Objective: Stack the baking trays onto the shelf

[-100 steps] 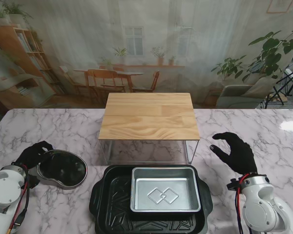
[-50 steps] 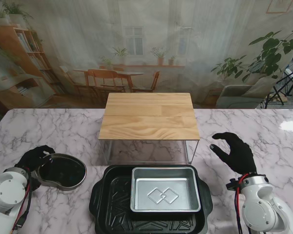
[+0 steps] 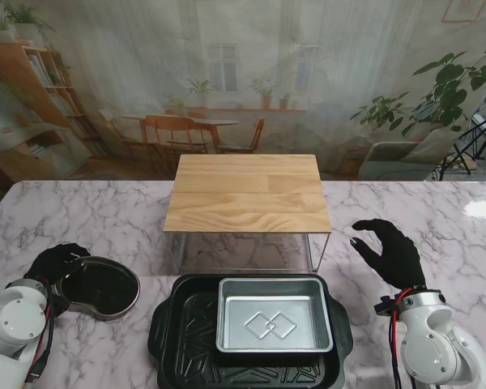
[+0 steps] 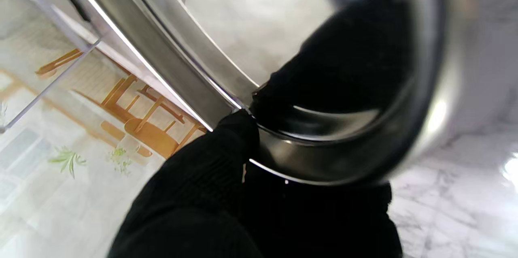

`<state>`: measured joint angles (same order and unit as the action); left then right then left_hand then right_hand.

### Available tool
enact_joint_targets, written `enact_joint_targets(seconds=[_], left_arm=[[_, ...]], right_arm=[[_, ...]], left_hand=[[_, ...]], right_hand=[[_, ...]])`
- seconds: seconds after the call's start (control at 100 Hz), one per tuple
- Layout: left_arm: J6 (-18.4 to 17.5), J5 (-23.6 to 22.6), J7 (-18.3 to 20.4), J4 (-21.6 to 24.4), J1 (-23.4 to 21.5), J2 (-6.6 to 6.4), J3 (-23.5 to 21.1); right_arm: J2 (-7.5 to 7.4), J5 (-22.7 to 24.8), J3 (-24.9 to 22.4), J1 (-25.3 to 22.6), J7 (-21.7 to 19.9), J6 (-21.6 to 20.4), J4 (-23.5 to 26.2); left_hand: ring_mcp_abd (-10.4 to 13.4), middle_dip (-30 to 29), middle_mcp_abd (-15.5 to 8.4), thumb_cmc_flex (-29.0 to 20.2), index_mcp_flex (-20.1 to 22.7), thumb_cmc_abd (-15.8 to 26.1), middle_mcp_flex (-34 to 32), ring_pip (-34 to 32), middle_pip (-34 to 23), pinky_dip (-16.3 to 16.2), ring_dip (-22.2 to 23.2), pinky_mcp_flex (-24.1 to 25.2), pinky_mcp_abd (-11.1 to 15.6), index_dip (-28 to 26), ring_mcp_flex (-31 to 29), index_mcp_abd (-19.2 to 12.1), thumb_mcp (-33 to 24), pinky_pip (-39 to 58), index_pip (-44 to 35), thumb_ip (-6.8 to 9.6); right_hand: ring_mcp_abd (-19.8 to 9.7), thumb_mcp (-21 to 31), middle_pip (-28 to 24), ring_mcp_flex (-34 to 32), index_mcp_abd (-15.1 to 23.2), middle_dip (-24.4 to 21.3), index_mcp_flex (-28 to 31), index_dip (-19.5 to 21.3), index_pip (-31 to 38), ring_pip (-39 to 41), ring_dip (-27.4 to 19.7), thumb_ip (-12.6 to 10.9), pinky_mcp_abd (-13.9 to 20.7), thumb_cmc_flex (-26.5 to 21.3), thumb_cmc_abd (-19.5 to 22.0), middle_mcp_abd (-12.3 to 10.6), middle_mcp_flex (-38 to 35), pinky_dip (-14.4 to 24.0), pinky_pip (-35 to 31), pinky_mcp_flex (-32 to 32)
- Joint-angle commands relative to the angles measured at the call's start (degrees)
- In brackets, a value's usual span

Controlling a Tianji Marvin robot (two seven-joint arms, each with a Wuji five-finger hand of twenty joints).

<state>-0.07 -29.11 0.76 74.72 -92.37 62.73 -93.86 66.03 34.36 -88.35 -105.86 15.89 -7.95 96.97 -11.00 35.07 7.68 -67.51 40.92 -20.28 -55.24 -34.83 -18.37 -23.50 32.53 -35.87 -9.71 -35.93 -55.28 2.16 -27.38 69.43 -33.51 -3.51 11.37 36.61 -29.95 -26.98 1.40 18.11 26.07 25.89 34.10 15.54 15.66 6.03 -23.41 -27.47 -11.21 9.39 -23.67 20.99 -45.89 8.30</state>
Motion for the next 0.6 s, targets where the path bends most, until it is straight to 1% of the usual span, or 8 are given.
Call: enact_joint_targets(seconds=[0.0, 0.07, 0.15, 0.23, 0.47, 0.59], left_arm=[[0.1, 0.6, 1.7, 1.1, -0.5, 0.48, -0.1], [0.3, 2.5, 2.2, 1.9, -0.9, 0.63, -0.5], [0.5, 5.2, 2.8, 2.6, -1.3, 0.89, -1.1], [0.8, 8.2, 3.2, 3.3, -1.6, 1.21, -1.7], [2.7, 13.6, 4.8, 5.5, -2.7, 1.65, -3.9], [3.4, 14.3, 6.1, 7.7, -3.8, 1.52, -5.6]], right_arm=[[0.21, -0.1, 0.1, -0.1, 0.1, 0.0, 0.1], [0.22, -0.2, 0.1, -0.2, 0.2, -0.2, 0.1], [0.25, -0.3, 0.0, -0.2, 0.2, -0.3, 0.1], [0.27, -0.3, 0.0, -0.3, 0.3, -0.3, 0.2], [0.27, -0.3, 0.0, -0.3, 0.2, -0.1, 0.3], [0.25, -0.3, 0.1, -0.3, 0.1, 0.1, 0.3]], left_hand=[[-2.2, 1.6, 1.0, -2.4, 7.5, 2.4, -1.5, -3.2, -2.3, -1.5, 0.8, -0.8, 2.5, 0.1, -2.7, 0.0, -4.8, 2.5, -4.3, 1.69], [-2.4, 2.9, 1.5, -2.5, 10.1, 2.6, -1.3, -4.1, -3.2, -1.8, 0.9, -0.8, 1.9, 0.1, -2.7, 0.8, -5.7, 3.2, -5.1, 1.54], [-2.6, 3.7, 1.8, -2.6, 11.2, 2.6, -1.4, -4.5, -3.6, -1.9, 1.0, -0.7, 1.7, 0.0, -2.7, 1.2, -6.1, 3.5, -5.6, 1.46], [-3.0, 4.6, 2.4, -2.6, 11.5, 2.4, -1.4, -5.1, -3.8, -2.1, 1.1, -0.6, 1.1, -0.3, -2.6, 1.6, -6.8, 3.9, -6.0, 1.45], [-3.8, 6.0, 3.4, -2.2, 12.0, 1.9, -1.9, -6.6, -4.3, -2.8, 1.1, -1.1, 0.0, -1.1, -3.2, 2.5, -8.5, 5.4, -6.8, 1.62], [-3.9, 6.2, 3.4, -2.1, 12.0, 1.9, -1.8, -6.8, -4.3, -2.8, 1.0, -1.0, -0.2, -1.2, -3.0, 2.6, -8.9, 5.4, -6.7, 1.56]], right_hand=[[-1.0, -1.2, -1.3, 0.1, 1.5, 0.1, -2.1, -0.1, 0.8, -2.1, -0.6, -0.8, 1.7, -1.0, 2.2, -0.5, 1.0, 0.4, 0.2, -0.3], [-1.1, -1.3, -1.3, 0.1, 1.4, 0.1, -2.1, -0.1, 0.9, -2.0, -0.6, -0.8, 1.7, -1.2, 2.3, -0.5, 1.0, 0.4, 0.2, -0.4], [-1.0, -1.4, -1.4, 0.1, 1.4, 0.1, -2.2, -0.1, 0.9, -2.0, -0.6, -0.8, 1.6, -1.3, 2.3, -0.5, 0.9, 0.3, 0.2, -0.4], [-1.0, -1.5, -1.4, 0.1, 1.4, 0.1, -2.3, -0.2, 1.0, -2.0, -0.6, -0.8, 1.6, -1.3, 2.4, -0.4, 0.9, 0.3, 0.2, -0.4], [-1.0, -1.7, -1.4, 0.1, 1.4, 0.1, -2.4, -0.3, 1.1, -1.9, -0.7, -0.8, 1.6, -1.4, 2.3, -0.5, 1.0, 0.2, 0.1, -0.3], [-1.0, -1.7, -1.5, 0.1, 1.4, 0.2, -2.4, -0.3, 1.2, -1.9, -0.7, -0.8, 1.6, -1.4, 2.3, -0.4, 0.9, 0.1, 0.0, -0.3]])
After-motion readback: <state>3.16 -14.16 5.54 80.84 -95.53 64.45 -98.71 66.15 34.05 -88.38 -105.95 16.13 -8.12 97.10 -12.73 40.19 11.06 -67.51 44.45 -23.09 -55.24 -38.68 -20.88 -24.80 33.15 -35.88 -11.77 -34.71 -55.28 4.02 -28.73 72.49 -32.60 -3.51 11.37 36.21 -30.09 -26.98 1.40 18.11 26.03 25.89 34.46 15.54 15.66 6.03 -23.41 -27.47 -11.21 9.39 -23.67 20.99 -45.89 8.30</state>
